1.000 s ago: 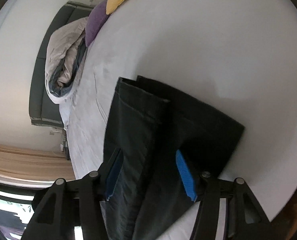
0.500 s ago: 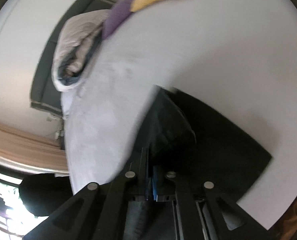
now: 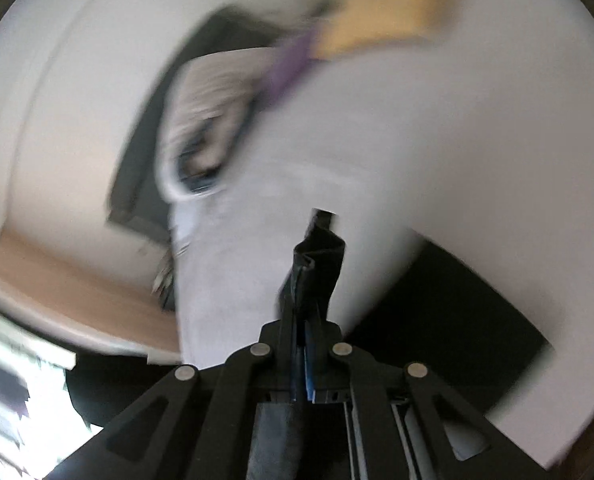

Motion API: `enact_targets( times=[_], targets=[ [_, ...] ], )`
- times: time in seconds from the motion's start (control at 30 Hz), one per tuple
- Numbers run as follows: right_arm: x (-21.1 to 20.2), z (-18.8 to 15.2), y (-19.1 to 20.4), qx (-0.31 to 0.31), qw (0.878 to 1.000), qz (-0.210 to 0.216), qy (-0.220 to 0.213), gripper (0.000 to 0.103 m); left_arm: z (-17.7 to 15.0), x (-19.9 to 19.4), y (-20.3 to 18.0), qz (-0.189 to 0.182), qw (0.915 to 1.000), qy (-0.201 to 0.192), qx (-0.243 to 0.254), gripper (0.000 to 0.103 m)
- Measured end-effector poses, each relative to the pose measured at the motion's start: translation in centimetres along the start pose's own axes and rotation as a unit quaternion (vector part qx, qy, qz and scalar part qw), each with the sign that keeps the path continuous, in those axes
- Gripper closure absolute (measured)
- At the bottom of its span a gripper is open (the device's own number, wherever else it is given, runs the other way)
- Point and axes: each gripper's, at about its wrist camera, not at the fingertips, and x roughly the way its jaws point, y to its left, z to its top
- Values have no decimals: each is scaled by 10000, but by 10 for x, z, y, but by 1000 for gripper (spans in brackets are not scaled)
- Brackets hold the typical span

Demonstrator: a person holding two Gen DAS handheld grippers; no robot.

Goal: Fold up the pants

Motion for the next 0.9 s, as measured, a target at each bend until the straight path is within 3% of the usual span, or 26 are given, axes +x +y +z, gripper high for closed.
enact_targets(
  times=[0.07,0.17,0.53,0.77,0.9],
  targets=[
    [1,-16,-63,620,9966,-542,10,99,1,-1,-2,25,10000,16,48,86],
    [5,-33,-107,1010,9931,-602,-32,100,3,-2,-5,66,9999,58,76,86],
    [10,-29,-81,631,9951,-671,-372,100,9,-10,-30,344,9989,70,309,86],
    [8,-31,-109,807,9935,-759,-257,100,6,-13,-32,295,9993,-62,233,86],
    [-2,-32,-97,450,9939,-931,-392,100,3,-18,-29,345,9990,-93,263,86]
  ],
)
